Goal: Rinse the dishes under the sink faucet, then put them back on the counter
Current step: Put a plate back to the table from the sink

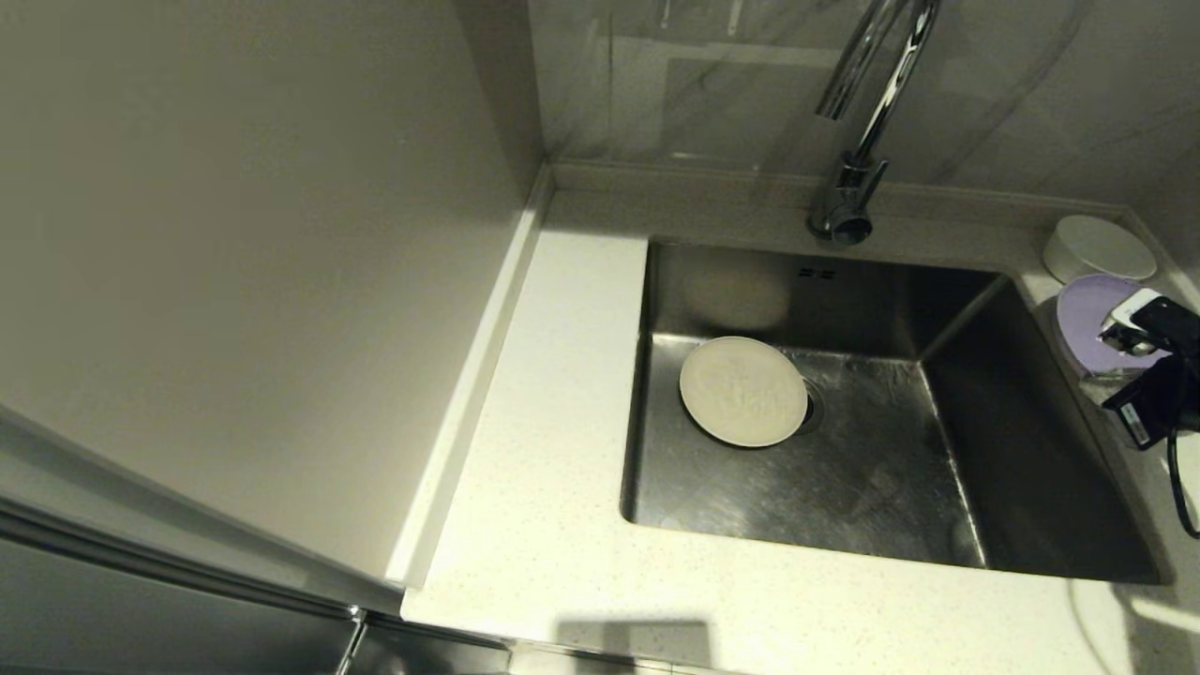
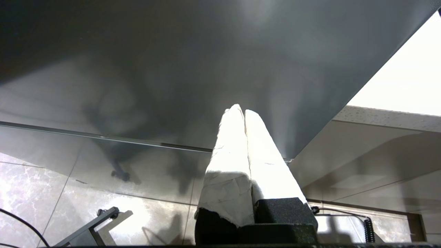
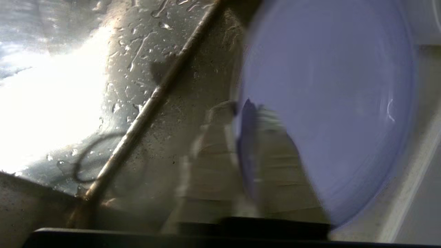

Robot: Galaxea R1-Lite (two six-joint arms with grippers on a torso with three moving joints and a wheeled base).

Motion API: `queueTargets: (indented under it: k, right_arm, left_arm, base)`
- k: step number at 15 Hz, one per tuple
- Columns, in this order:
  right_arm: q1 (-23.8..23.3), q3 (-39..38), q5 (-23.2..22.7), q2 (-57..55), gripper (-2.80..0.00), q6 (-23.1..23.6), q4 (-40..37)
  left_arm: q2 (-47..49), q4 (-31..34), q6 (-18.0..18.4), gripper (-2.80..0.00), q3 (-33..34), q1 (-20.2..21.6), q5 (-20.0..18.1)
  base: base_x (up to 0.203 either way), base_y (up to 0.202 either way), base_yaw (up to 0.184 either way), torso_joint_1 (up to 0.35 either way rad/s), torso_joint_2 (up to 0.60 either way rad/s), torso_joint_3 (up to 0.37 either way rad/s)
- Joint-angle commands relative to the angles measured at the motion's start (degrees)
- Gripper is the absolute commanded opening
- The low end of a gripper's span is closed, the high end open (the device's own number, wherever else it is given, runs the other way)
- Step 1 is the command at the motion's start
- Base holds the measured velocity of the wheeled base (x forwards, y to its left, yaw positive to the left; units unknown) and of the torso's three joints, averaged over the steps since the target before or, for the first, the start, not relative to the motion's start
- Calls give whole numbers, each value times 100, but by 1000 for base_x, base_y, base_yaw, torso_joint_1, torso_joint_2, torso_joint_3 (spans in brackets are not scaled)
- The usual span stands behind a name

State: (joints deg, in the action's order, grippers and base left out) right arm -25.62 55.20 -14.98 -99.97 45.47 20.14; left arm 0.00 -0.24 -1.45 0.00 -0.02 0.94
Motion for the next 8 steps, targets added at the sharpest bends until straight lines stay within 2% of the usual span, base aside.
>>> queueTargets:
  k: [1,8]
  right_arm:
    - [5,-9,-14,28,0,15,3]
    - [-65,-13,-67,200,0,-143,-2]
  left_arm:
    - [-18,-2,-2,-280,0,2,3]
    - [-18,-2,4,-280,0,2,3]
  base:
    - [0,0,0,0,0,0]
    - [0,0,0,0,0,0]
